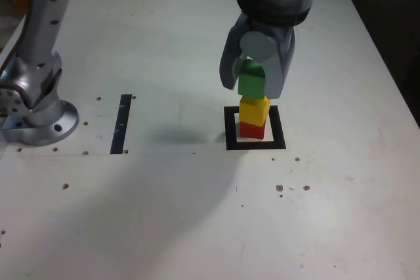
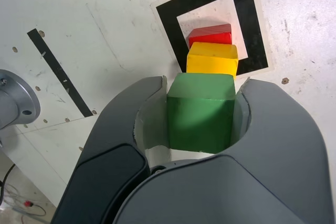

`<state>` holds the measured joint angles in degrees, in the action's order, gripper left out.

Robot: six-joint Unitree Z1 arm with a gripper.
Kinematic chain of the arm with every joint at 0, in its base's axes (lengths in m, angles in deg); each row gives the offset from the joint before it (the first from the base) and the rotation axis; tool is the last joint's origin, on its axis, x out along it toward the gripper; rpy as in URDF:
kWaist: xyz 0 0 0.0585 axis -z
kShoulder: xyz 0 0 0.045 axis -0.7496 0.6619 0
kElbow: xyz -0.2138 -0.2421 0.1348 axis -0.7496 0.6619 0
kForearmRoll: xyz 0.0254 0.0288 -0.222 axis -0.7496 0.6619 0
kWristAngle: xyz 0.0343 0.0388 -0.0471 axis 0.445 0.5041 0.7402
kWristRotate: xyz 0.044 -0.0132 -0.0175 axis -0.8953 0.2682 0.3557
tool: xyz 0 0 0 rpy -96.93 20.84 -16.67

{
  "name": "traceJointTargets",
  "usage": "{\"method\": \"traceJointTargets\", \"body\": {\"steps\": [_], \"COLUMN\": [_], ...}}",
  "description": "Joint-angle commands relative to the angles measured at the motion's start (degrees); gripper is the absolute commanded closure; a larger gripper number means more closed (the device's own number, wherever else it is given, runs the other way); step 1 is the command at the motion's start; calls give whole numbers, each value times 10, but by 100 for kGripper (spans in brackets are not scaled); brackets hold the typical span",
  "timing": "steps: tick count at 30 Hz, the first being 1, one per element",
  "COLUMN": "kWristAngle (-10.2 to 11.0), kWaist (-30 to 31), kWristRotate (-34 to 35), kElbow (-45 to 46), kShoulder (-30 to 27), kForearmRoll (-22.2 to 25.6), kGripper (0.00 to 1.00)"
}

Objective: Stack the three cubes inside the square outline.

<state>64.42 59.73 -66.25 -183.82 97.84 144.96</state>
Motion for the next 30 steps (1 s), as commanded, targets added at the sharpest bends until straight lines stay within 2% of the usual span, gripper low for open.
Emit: {"method": "traceJointTargets", "body": {"steps": [1,7,13,26,30], "kWristAngle": [0,-1,1,-1,2], "kWaist": [-1,-1,-4,-9,-9], "kWristRotate": [-1,-1,-1,-2,-1], "kElbow": [1,2,6,12,12], "kShoulder": [8,17,20,20,18], "kForearmRoll": [4,-1,-2,-4,-4], "kGripper": [77,75,64,10,1]}}
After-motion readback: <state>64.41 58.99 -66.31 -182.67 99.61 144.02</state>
